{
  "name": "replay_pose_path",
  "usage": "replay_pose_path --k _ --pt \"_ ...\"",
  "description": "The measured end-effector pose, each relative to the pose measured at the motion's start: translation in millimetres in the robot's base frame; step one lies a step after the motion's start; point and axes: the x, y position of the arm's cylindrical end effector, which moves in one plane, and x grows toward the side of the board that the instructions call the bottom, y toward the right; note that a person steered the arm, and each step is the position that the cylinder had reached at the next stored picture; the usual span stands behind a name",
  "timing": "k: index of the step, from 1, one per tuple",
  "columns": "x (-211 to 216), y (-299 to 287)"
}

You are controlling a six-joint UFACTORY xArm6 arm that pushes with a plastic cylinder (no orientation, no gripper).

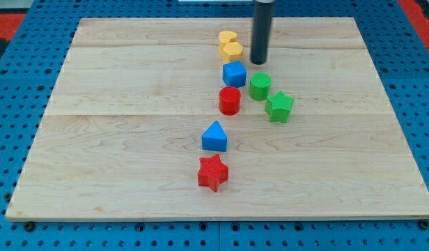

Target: Slide the green circle into the blue cube

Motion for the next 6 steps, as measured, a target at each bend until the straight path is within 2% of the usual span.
replay_pose_path --k 1,2,3,6 --pt "-12 14" --pt "46 92" --pt "80 64" --pt "79 -14"
